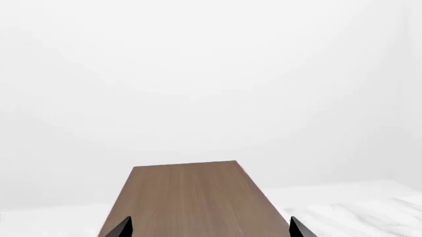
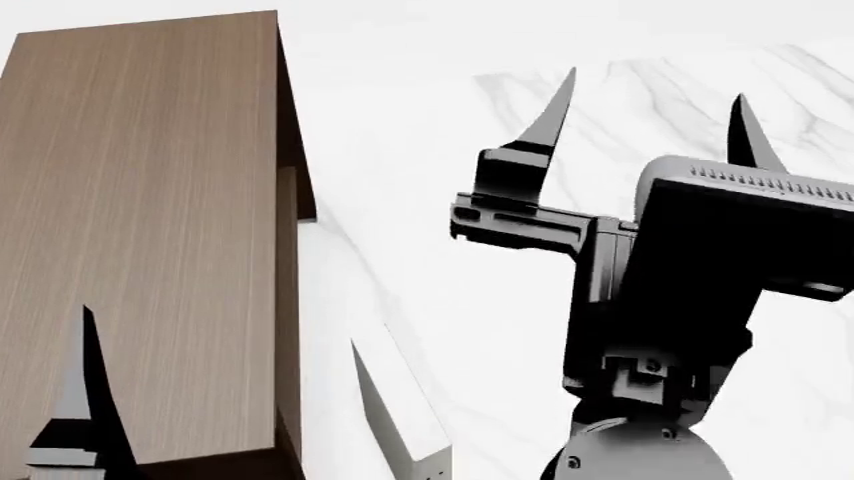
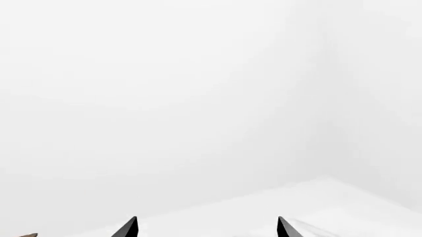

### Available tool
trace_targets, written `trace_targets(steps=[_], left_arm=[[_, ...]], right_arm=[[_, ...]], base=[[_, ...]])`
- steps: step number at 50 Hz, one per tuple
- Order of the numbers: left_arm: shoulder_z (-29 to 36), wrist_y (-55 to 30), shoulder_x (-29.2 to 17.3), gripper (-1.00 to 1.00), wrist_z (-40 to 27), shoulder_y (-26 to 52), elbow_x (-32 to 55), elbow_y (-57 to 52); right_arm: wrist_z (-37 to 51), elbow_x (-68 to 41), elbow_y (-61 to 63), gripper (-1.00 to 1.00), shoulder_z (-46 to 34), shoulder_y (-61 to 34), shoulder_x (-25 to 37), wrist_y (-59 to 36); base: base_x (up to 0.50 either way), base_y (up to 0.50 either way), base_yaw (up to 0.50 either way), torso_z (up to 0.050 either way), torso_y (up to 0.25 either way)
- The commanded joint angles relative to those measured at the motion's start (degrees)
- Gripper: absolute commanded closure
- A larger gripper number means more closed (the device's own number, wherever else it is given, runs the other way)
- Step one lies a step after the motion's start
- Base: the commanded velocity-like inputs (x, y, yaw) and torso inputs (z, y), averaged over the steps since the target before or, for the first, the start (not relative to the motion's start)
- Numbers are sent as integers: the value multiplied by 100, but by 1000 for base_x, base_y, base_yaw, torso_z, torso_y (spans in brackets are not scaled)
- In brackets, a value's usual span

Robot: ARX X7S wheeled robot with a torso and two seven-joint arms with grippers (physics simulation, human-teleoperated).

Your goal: Pick up the book in the middle and place it on the cabinet shelf.

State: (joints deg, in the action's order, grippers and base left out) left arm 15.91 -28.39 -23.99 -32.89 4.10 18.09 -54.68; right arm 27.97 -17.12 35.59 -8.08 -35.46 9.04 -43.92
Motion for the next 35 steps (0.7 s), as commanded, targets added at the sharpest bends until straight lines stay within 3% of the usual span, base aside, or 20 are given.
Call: trace_targets(steps=[1,6,21,35], left_arm=[[-31,84,-34,-100,-82,-11,150,115],[-34,76,-31,-100,-101,3,202,105],[-125,48,-113,-100,-181,21,343,22],[-203,1,-210,-100,-302,55,488,-127]], right_arm=[[317,-37,-2234,-100,299,-2001,-481,-387],[725,255,-4152,-100,408,-2621,-668,-112],[2607,394,-6711,-100,650,-3612,-815,1154],[3859,632,-7911,-100,251,-4101,-804,593]], base=[[0,0,0,0,0],[0,0,0,0,0],[0,0,0,0,0],[0,0,0,0,0]])
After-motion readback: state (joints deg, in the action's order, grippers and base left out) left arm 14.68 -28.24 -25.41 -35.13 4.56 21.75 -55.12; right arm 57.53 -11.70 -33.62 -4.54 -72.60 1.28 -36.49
